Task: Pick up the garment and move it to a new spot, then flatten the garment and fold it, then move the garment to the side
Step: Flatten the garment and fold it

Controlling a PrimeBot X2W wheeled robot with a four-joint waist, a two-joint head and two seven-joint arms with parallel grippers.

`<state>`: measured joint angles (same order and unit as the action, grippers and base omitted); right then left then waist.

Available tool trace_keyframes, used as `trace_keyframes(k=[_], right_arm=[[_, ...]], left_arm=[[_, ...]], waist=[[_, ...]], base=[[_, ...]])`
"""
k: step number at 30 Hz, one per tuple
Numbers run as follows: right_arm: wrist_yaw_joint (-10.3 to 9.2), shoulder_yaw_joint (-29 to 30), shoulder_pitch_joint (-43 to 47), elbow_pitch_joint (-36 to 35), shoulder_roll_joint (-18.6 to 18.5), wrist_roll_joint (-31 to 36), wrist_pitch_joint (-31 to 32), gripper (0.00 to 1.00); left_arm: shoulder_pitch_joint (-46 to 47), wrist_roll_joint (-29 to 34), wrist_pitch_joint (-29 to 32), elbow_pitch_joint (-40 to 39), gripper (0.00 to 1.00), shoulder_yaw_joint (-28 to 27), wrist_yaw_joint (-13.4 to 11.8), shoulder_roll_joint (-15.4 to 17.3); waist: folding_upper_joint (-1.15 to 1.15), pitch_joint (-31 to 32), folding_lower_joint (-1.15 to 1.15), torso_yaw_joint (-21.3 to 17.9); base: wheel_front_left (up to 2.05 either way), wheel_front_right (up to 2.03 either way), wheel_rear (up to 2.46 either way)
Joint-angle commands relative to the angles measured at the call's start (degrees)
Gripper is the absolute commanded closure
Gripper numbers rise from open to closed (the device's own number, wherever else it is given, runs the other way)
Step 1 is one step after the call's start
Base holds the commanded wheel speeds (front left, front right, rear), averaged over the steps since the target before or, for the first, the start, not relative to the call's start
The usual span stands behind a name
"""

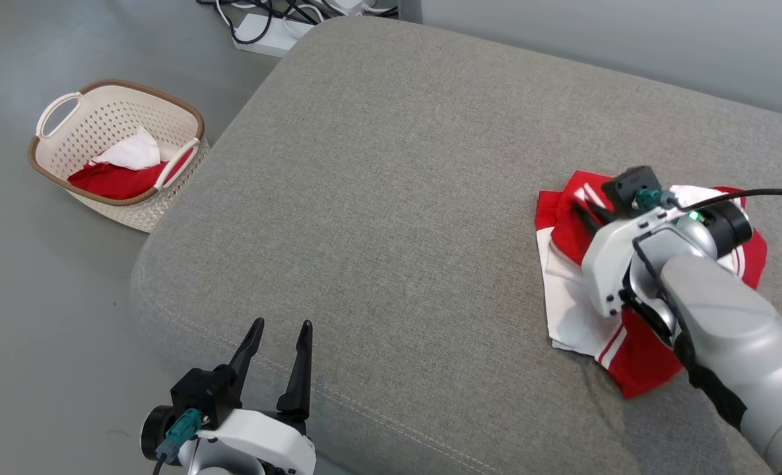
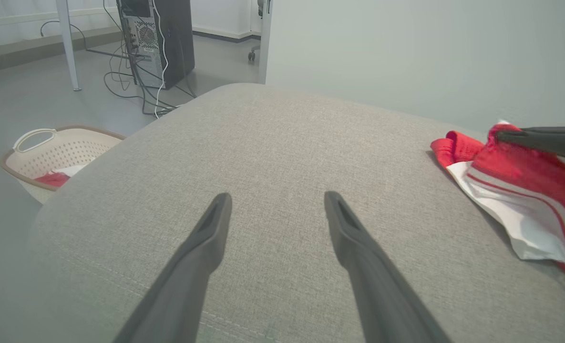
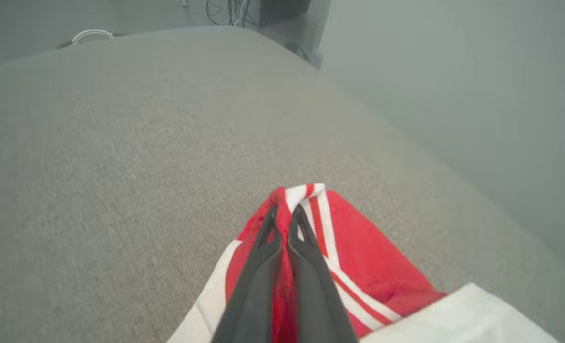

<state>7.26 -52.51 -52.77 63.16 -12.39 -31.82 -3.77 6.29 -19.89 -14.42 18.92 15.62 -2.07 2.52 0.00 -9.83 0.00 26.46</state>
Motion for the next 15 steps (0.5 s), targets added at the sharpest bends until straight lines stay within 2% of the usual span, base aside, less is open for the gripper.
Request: trace_keyframes(k=[1, 5, 8, 10, 13, 15], right_arm=[[0.23, -0.3, -2.5, -2.1, 0.7, -0.3, -3.1, 1.00], [0.23, 1.8, -8.3, -3.5, 0.5, -0.3, -9.6, 1.00], [0.23, 5.3, -12.6, -5.5, -0.3, 0.3, -11.1, 1.00], [0.23, 8.7, -13.9, -9.5, -1.2, 1.3, -11.2, 1.00], [0.23, 12.6, -11.6, -15.1, -3.5, 3.3, -11.2, 1.00], [0.23, 14.0, -6.0, -18.1, -5.8, 3.5, -11.2, 1.00]], left_arm=[[2.2, -0.2, -0.6, -1.4, 0.00, -2.0, -0.2, 0.4], [2.1, -0.3, -0.6, -1.8, 0.00, -2.3, -0.1, 0.4], [2.3, -0.1, -0.6, -2.2, 0.00, -2.3, 0.0, 0.4], [2.3, 0.2, -0.6, -2.5, 0.00, -2.4, 0.0, 0.4], [2.0, 0.6, -0.6, -2.8, 0.00, -2.6, 0.3, 0.4], [1.8, 0.8, -0.6, -2.9, 0.00, -2.7, 0.6, 0.4]], waist=[[0.00, 0.2, 0.00, -0.2], [0.00, 0.5, 0.00, -0.8], [0.00, 0.9, 0.00, -1.4], [0.00, 1.3, 0.00, -2.0], [0.00, 1.8, 0.00, -3.3], [0.00, 2.1, 0.00, -5.1]], base=[[0.00, 0.00, 0.00], [0.00, 0.00, 0.00], [0.00, 0.00, 0.00], [0.00, 0.00, 0.00], [0.00, 0.00, 0.00], [0.00, 0.00, 0.00]])
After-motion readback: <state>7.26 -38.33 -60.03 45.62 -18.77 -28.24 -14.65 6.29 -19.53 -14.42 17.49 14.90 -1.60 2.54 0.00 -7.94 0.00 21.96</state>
